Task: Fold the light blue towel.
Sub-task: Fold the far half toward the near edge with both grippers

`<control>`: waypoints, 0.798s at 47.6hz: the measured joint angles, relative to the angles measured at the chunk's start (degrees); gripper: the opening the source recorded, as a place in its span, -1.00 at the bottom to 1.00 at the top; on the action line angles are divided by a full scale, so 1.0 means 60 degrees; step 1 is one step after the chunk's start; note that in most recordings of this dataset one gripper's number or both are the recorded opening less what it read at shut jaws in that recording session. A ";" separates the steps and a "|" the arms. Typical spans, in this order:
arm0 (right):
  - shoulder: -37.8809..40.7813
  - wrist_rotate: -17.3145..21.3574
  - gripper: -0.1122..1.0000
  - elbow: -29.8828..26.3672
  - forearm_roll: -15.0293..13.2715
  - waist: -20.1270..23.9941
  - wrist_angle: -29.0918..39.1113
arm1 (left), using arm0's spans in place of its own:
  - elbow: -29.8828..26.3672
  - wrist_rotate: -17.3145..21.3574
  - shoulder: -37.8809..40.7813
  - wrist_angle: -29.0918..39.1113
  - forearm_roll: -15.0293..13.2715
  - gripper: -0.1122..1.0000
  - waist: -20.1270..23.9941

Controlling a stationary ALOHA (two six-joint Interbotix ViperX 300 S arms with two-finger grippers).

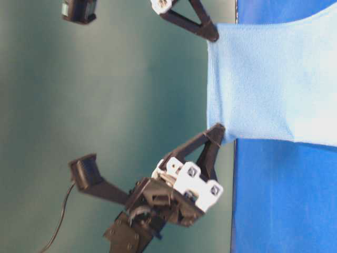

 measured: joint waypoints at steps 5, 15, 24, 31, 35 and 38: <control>-0.0234 0.0498 -0.70 0.0117 0.0015 0.0615 0.0322 | 0.0190 -0.0264 -0.0161 0.0044 0.0000 -0.73 -0.0469; -0.0264 0.1479 -0.70 0.0220 0.0015 0.1772 0.0601 | 0.0381 -0.0820 -0.0205 0.0132 0.0000 -0.73 -0.1509; 0.0469 0.2051 -0.70 0.0249 0.0015 0.2402 0.0586 | 0.0454 -0.0967 0.0073 0.0000 -0.0015 -0.73 -0.2212; 0.1304 0.2461 -0.70 0.0249 0.0015 0.2681 0.0264 | 0.0542 -0.1289 0.0718 -0.0454 -0.0015 -0.73 -0.2461; 0.1699 0.2549 -0.70 0.0264 0.0015 0.2842 -0.0044 | 0.0571 -0.1436 0.0952 -0.0718 -0.0015 -0.73 -0.2681; 0.1934 0.2607 -0.70 0.0264 0.0000 0.2944 -0.0308 | 0.0601 -0.1450 0.1099 -0.0879 -0.0015 -0.73 -0.2856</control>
